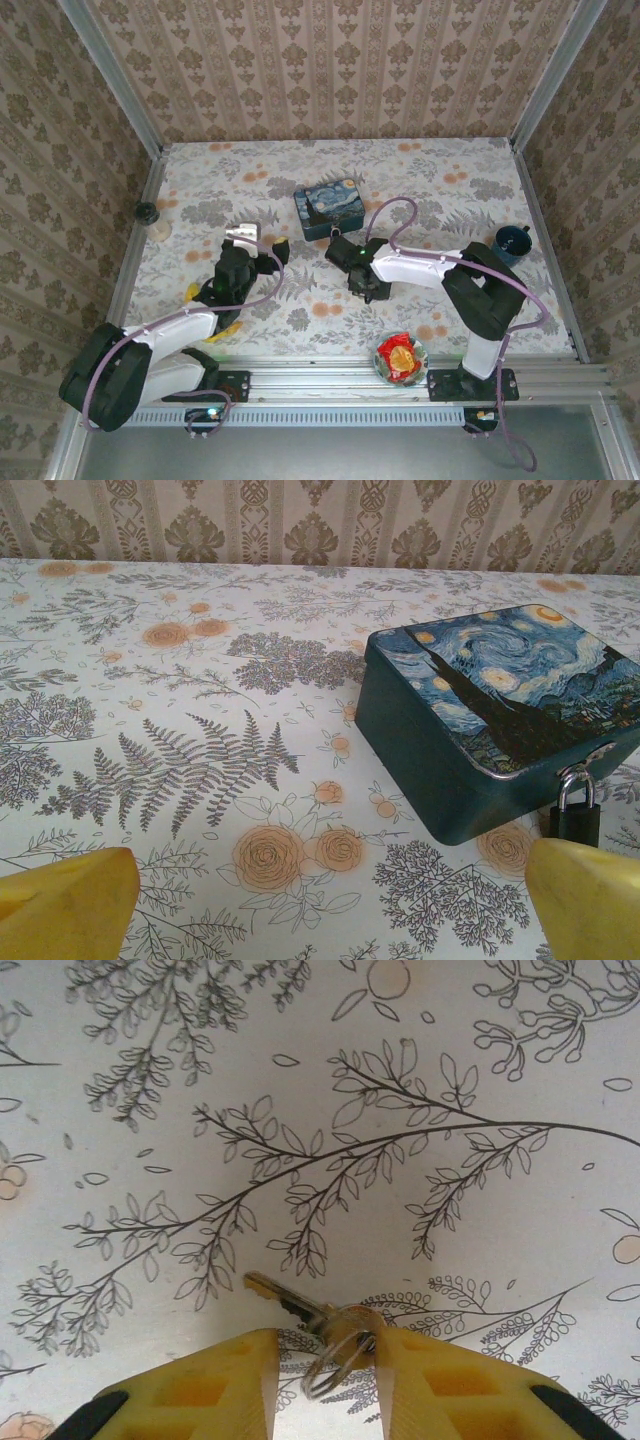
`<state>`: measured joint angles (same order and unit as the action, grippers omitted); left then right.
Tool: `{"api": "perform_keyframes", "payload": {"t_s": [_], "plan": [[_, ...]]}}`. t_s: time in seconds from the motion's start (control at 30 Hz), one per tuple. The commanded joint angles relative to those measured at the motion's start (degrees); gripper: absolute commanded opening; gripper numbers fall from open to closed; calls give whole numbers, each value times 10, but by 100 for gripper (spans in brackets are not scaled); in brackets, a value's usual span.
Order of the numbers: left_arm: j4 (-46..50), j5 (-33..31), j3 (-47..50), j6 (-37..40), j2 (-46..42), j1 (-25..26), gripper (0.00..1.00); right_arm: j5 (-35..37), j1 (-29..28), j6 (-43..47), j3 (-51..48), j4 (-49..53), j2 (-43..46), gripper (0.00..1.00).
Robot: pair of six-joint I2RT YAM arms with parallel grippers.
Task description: Unlock the padlock with the key
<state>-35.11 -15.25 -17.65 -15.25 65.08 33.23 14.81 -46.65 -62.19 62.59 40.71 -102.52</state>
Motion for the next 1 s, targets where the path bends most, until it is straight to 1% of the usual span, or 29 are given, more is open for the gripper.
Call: {"api": "perform_keyframes", "payload": {"t_s": [0.0, 0.17, 0.3, 0.57, 0.73, 0.8, 0.97], "plan": [[9, 1, -5, -4, -10, -6, 100, 22, -3, -23, -14, 8, -4, 32], [13, 1, -4, -6, -12, -6, 100, 23, -3, -26, -21, 8, 3, 31], [13, 0, -4, -8, -14, -7, 100, 21, -3, -30, -27, 4, 11, 24], [32, -3, -8, -11, -30, -10, 100, 38, -3, -24, -38, 4, 45, 8], [77, -7, -24, -55, -51, -23, 100, 54, -3, 17, -54, -21, 85, 0], [105, 6, -35, -76, -60, -34, 100, 58, -2, 39, -64, -38, 106, 0], [176, 90, -68, -115, -85, -67, 100, 71, -2, 88, -85, -77, 170, 0]]}}
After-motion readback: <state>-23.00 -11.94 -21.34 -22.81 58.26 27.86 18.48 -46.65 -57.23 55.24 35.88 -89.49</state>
